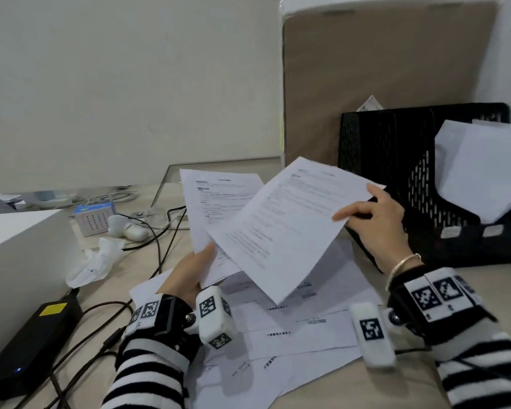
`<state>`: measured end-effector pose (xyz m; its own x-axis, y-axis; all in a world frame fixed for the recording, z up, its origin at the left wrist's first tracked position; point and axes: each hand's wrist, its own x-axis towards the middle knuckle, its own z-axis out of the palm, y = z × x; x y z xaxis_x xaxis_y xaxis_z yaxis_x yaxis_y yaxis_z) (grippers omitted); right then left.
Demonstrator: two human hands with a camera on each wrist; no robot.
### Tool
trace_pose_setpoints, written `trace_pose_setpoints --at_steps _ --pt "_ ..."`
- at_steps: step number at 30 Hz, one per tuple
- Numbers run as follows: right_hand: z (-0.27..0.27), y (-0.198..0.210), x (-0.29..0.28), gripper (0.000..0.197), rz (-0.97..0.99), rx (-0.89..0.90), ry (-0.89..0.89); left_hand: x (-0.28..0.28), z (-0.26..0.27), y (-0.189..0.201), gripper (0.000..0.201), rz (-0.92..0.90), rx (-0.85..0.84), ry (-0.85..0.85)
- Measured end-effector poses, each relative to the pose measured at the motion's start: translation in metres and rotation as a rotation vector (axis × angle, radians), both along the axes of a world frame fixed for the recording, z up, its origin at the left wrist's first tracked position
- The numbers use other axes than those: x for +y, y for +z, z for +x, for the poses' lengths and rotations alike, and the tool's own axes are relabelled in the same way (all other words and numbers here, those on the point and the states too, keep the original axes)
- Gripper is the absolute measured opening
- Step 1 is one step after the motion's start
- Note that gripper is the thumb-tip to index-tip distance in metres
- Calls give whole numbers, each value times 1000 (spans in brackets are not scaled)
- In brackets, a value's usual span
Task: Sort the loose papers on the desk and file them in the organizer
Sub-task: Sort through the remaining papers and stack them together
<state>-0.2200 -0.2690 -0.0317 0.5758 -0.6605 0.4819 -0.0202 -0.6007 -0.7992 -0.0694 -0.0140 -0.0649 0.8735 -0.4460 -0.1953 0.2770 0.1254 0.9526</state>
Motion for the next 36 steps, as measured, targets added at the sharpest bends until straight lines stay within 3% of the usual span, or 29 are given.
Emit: trace_pose_setpoints --at_steps 5,9,11,13,15,17,20,24,28,32,36 --pt "-6 -6 2 37 60 25 56 -1 -5 5 39 70 -75 -74" --pt "-6 -9 2 31 131 -27 160 -2 -9 5 26 70 -136 -106" --pt "-5 -11 1 26 176 -26 194 -2 -8 4 30 47 -129 -81" --pt "-3 -14 3 59 232 -43 226 -1 -6 3 32 -5 -130 -32" --pt "-1 -16 9 73 350 -95 243 0 -5 3 31 -69 -132 37" --pt "-2 -17 17 68 465 -65 262 0 -5 2 30 -86 -160 92" --pt "-6 -14 29 47 618 140 408 -4 -4 -1 36 -107 -191 101" --pt "-5 -20 30 38 623 225 488 -9 -11 0 26 -98 -223 6" --pt "1 -25 26 11 598 141 363 -14 -15 -2 25 -48 -244 -70" --pt "1 -24 12 17 489 64 235 -10 -11 -2 34 -42 -243 -12" --pt "-5 -24 1 21 380 91 257 2 -7 1 38 29 -219 64"
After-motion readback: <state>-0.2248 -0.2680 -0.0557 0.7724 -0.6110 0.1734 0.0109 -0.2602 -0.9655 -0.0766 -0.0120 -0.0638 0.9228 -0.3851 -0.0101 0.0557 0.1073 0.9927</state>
